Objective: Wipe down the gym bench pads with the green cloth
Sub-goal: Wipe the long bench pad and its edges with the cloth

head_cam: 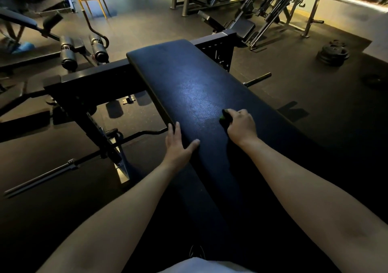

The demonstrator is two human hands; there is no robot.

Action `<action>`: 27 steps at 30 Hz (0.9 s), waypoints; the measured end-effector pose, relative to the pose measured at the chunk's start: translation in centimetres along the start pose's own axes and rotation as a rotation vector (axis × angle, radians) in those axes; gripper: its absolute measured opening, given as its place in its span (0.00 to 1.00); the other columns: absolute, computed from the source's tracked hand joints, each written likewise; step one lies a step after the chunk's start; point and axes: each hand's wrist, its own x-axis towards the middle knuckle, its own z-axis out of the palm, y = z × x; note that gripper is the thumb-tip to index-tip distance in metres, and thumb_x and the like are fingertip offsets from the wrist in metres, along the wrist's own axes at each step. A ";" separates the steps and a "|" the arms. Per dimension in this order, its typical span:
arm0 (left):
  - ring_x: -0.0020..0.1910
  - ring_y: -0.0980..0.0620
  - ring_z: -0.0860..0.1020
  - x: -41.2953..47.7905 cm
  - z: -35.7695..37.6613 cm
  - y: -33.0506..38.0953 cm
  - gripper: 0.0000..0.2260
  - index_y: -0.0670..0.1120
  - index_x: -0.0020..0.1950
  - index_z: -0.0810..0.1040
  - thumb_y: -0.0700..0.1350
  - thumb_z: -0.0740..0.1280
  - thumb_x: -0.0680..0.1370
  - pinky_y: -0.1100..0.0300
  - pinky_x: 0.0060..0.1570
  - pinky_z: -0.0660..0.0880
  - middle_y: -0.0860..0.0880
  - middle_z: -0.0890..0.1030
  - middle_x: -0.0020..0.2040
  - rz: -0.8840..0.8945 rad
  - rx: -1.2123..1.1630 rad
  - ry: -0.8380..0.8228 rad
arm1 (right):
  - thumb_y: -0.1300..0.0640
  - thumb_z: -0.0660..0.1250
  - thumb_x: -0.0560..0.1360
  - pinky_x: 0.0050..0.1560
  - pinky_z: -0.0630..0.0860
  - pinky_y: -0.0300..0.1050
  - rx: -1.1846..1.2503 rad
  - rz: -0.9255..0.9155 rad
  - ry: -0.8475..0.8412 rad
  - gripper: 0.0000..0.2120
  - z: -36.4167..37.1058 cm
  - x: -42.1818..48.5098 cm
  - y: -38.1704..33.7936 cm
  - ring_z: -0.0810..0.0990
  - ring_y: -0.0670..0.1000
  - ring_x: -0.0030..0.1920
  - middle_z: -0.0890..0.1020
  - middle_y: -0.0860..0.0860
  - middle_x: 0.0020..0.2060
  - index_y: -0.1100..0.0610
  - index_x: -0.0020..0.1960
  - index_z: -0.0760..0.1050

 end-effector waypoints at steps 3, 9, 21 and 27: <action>0.80 0.52 0.37 -1.1 1.4 -0.5 0.49 0.51 0.82 0.41 0.58 0.73 0.75 0.54 0.77 0.41 0.48 0.35 0.81 0.010 -0.077 -0.020 | 0.62 0.61 0.76 0.62 0.70 0.50 0.010 -0.079 -0.017 0.23 0.5 -0.6 -2.0 0.75 0.62 0.59 0.75 0.59 0.58 0.48 0.68 0.75; 0.80 0.47 0.40 -0.5 2.2 -0.3 0.51 0.45 0.82 0.46 0.56 0.76 0.72 0.52 0.77 0.44 0.43 0.39 0.81 0.027 -0.081 0.064 | 0.67 0.64 0.73 0.57 0.72 0.49 0.102 -0.449 -0.162 0.23 2.6 -2.2 -6.7 0.77 0.60 0.54 0.78 0.57 0.52 0.50 0.64 0.80; 0.80 0.50 0.39 -0.4 1.9 -1.0 0.48 0.50 0.82 0.43 0.61 0.70 0.75 0.50 0.79 0.44 0.48 0.36 0.81 0.030 0.060 0.053 | 0.59 0.58 0.78 0.63 0.63 0.52 -0.169 -0.105 -0.019 0.23 0.3 2.7 -0.6 0.74 0.59 0.56 0.71 0.55 0.59 0.41 0.69 0.71; 0.80 0.50 0.37 0.0 1.5 -0.6 0.48 0.51 0.82 0.40 0.62 0.69 0.75 0.51 0.78 0.42 0.48 0.33 0.81 -0.008 0.065 -0.016 | 0.63 0.59 0.75 0.63 0.70 0.49 0.012 -0.004 -0.043 0.24 1.9 0.4 -5.4 0.76 0.63 0.59 0.72 0.59 0.60 0.47 0.68 0.75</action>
